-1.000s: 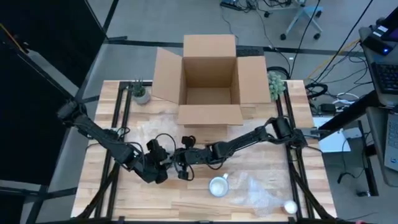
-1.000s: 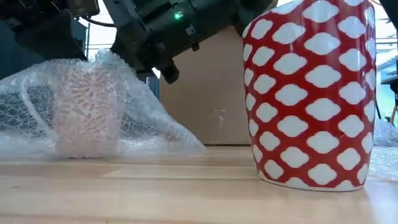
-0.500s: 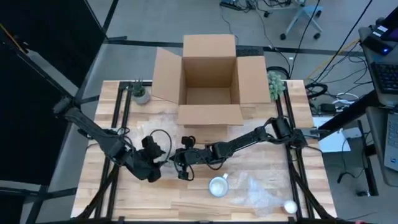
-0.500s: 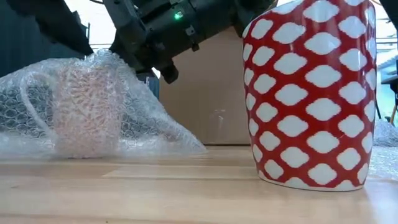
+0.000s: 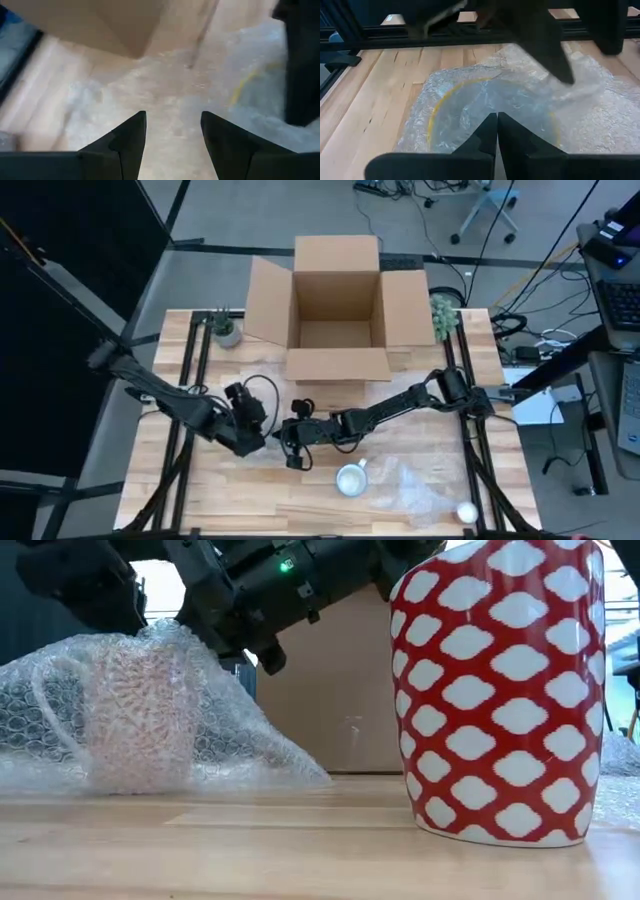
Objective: Wrap mug
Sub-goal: Wrap the yellow mug with the left bubble wrap
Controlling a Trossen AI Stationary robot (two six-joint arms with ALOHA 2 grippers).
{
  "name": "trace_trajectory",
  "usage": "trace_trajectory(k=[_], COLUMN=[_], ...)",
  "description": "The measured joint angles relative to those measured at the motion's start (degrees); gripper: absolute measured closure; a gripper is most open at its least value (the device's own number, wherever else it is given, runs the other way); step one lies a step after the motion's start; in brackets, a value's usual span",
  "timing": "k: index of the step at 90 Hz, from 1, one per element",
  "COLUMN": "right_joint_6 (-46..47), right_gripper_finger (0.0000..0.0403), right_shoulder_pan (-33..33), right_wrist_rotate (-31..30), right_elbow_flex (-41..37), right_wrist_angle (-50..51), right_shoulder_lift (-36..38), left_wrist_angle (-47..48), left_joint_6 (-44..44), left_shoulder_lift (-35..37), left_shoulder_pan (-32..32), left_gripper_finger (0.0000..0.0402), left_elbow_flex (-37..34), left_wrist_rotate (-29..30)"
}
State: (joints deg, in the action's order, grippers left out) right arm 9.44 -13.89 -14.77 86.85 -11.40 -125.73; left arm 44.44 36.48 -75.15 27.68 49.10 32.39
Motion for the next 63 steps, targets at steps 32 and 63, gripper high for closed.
trace_trajectory(k=[32, 63], right_joint_6=[-1.3, -1.1], right_gripper_finger=[0.0403, 0.0403], right_shoulder_pan=[-0.2, -0.04], right_wrist_rotate=[0.45, 0.05], right_elbow_flex=[0.0, 0.0], right_wrist_angle=[0.11, 0.07], right_shoulder_lift=[-0.02, -0.04], left_wrist_angle=[-4.31, -6.44], left_joint_6=[-2.46, -0.76], left_shoulder_lift=[-1.53, 2.72], left_shoulder_pan=[0.41, 0.53], left_gripper_finger=[0.0221, 0.0221], left_elbow_flex=[0.09, 1.14], left_wrist_rotate=[-4.96, -10.1])
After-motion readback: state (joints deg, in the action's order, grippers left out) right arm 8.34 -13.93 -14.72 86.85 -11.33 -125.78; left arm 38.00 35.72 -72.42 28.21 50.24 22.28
